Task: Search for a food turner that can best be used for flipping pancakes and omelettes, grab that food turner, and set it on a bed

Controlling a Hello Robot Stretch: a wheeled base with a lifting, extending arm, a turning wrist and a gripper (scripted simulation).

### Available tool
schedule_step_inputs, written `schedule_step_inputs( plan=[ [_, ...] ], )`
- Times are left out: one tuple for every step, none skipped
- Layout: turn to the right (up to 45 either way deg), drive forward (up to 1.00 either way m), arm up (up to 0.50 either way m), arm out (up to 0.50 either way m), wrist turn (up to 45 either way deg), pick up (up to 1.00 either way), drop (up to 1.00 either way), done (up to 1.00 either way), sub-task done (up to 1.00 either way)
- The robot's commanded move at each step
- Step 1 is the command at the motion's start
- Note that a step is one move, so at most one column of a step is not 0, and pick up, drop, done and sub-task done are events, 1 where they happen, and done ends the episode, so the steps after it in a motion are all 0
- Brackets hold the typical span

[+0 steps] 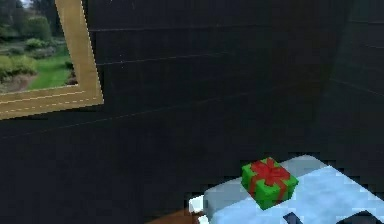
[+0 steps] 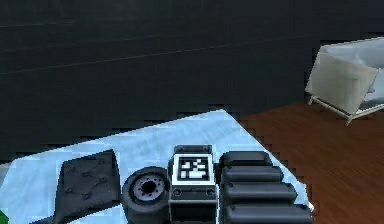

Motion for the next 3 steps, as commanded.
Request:
schedule_step_inputs(
  plan=[
    [-45.0, 0.0, 0.0, 0.0, 0.0, 0.0, 0.0, 0.0, 0.0],
    [-33.0, 0.0, 0.0, 0.0, 0.0, 0.0, 0.0, 0.0, 0.0],
    [45.0, 0.0, 0.0, 0.0, 0.0, 0.0, 0.0, 0.0, 0.0]
  ],
)
